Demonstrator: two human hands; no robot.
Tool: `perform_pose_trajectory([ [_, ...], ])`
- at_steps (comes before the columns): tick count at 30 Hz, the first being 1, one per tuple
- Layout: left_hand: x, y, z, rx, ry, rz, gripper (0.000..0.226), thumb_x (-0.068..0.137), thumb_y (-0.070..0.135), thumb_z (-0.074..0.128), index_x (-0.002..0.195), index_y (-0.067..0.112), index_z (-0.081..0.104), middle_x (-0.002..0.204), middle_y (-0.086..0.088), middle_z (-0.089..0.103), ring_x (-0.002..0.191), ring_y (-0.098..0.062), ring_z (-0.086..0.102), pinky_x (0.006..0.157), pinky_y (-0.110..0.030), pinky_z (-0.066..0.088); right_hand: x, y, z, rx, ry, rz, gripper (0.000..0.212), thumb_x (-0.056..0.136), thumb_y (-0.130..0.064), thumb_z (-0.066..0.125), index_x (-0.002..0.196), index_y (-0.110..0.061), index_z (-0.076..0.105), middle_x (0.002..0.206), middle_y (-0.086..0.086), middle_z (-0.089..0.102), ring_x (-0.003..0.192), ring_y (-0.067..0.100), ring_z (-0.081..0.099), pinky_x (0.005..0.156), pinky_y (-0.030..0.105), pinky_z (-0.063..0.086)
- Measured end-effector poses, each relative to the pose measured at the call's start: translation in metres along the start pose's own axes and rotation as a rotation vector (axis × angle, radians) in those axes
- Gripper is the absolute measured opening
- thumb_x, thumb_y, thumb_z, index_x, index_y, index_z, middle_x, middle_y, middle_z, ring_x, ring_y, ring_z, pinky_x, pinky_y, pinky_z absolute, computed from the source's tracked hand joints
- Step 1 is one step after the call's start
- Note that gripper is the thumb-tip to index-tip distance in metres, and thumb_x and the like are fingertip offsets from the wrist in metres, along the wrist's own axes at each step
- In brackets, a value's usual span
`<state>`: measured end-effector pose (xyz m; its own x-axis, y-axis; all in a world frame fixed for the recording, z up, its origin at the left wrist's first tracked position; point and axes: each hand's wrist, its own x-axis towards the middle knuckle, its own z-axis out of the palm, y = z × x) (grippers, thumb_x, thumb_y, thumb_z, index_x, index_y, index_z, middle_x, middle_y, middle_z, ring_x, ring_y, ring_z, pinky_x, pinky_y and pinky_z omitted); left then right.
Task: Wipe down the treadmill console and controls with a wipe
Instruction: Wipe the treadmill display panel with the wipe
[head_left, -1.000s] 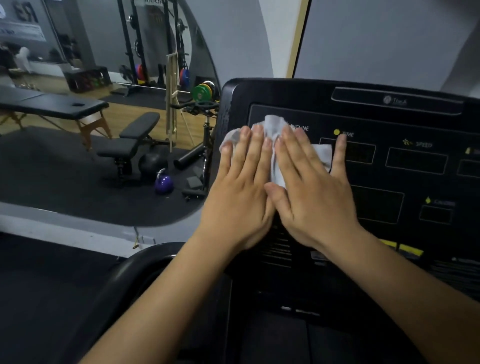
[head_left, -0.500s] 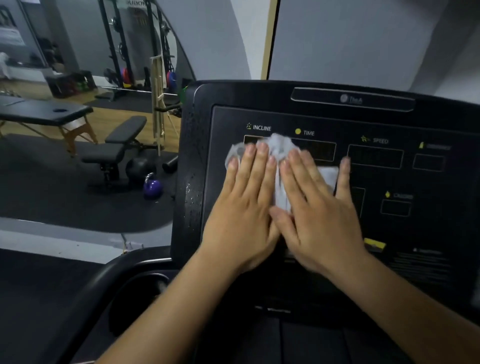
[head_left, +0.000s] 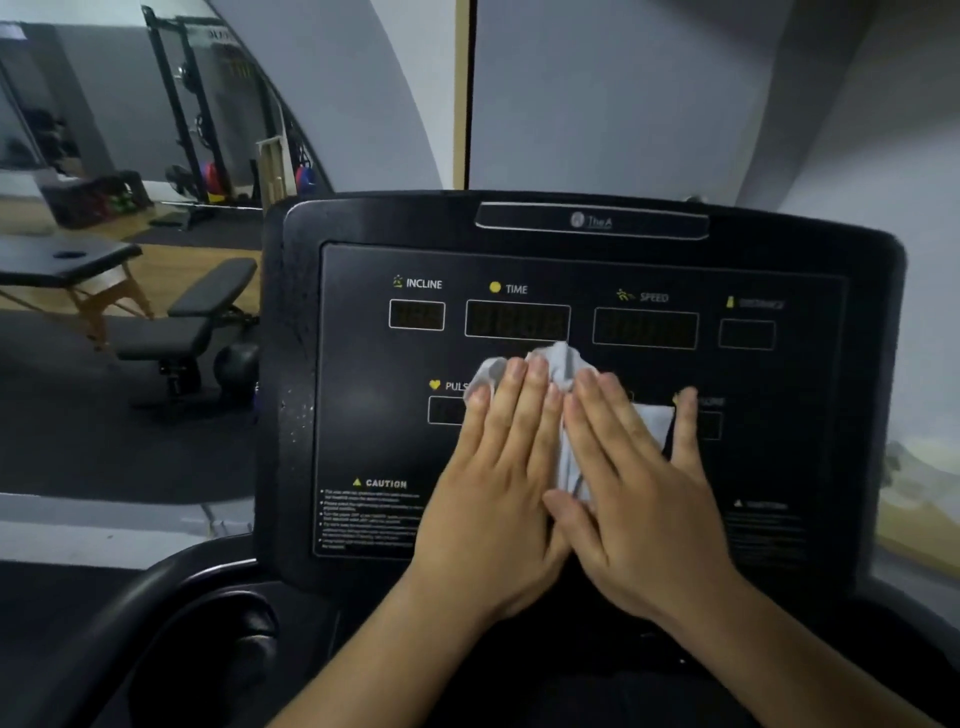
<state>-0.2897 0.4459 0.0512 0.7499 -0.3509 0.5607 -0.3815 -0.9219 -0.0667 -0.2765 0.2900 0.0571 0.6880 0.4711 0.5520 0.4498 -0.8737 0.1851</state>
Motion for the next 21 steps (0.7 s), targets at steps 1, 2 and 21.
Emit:
perform_pose_trajectory([
  [1, 0.001, 0.004, 0.002, 0.006, -0.002, -0.001, 0.074, 0.099, 0.045, 0.018, 0.154, -0.002, 0.003, 0.162, -0.021, -0.005, 0.151, -0.033, -0.008, 0.122, -0.051, 0.011, -0.001, 0.005, 0.0, 0.0, -0.005, -0.005, 0.07, 0.1, -0.055, 0.015, 0.151, -0.007, 0.024, 0.161, 0.008, 0.016, 0.149, 0.019, 0.011, 0.113, 0.067, 0.004],
  [2, 0.009, 0.006, 0.001, 0.014, -0.001, 0.001, 0.074, 0.099, 0.045, 0.018, 0.154, -0.002, 0.001, 0.162, -0.021, -0.007, 0.151, -0.032, -0.01, 0.122, -0.051, 0.009, 0.003, 0.011, -0.003, -0.003, -0.005, 0.007, 0.071, 0.1, -0.055, 0.015, 0.151, -0.007, 0.024, 0.161, 0.008, 0.016, 0.149, 0.019, 0.012, 0.113, 0.067, 0.003],
  [21, 0.089, 0.064, -0.003, 0.082, -0.002, 0.073, 0.071, 0.1, 0.044, 0.007, 0.152, -0.001, -0.012, 0.16, -0.021, -0.018, 0.148, -0.032, -0.021, 0.122, -0.049, -0.001, -0.001, 0.09, -0.018, -0.033, 0.066, 0.185, 0.066, 0.102, -0.049, 0.012, 0.152, -0.008, 0.02, 0.161, 0.008, 0.014, 0.149, 0.019, 0.008, 0.114, 0.065, 0.0],
])
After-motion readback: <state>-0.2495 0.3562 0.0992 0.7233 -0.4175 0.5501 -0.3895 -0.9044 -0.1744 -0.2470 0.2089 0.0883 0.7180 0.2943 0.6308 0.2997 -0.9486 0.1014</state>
